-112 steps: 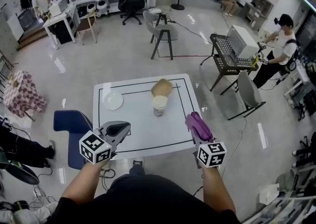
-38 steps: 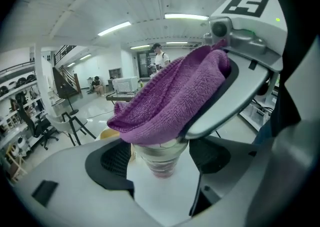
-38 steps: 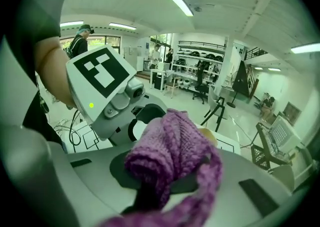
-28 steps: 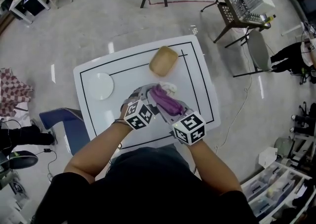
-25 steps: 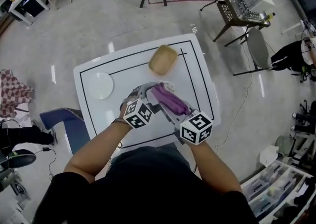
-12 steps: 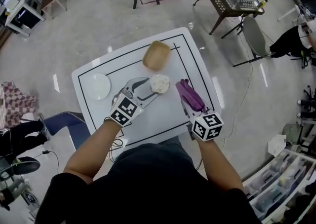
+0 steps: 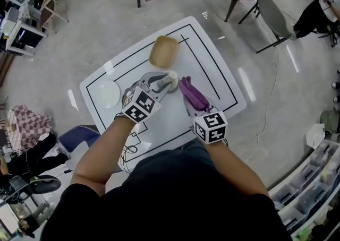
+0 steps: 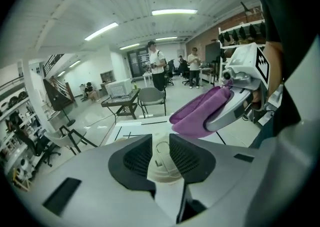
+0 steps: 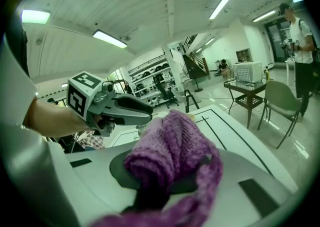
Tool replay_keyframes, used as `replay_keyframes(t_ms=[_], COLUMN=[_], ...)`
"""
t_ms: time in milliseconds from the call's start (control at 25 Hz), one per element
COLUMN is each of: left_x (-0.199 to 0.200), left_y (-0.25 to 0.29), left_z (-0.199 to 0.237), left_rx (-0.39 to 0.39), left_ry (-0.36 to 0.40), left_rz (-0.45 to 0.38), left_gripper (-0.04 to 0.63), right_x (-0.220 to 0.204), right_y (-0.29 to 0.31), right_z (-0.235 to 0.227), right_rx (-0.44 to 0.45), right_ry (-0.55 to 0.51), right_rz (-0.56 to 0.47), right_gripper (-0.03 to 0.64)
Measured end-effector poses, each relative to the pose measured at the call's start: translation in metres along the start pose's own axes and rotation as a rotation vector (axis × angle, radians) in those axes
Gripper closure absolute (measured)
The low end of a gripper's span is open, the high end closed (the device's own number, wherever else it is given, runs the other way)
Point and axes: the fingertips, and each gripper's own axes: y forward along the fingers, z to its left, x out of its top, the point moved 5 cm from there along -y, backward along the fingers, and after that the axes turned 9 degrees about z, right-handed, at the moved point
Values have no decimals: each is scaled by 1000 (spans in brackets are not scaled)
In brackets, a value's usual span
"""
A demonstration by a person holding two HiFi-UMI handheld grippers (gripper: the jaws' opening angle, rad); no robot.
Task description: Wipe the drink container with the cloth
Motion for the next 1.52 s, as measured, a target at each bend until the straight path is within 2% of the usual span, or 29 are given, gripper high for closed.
replay_keyframes(t_ms=[80, 160, 440, 800, 1080, 1320, 1520], left_x=[-1, -1, -1, -5, -8, -4, -9], left_y=[8, 12, 14, 17, 18, 20, 21], left_z=[-5, -9, -14, -13, -11, -11, -10], left_rx=[-22, -39, -84, -142, -168, -173, -163], left_ry=[19, 6, -5, -40, -81, -117, -60], left_rz=[6, -6, -58, -87, -102, -117, -128], left_gripper=[472, 505, 563, 563, 563, 563, 563], right_x=[-5, -10, -22, -42, -58, -87, -100], right_y=[6, 11, 30, 59, 85, 118, 135], right_z=[1, 2, 20, 27, 7, -13, -18], right_rx=[-1, 0, -9, -49, -110, -119, -116], right_ry=[13, 16, -56, -124, -182, -230, -236], right_rz=[-3, -8, -15, -7, 109, 280, 340], right_gripper=[535, 535, 534, 534, 534, 532, 532])
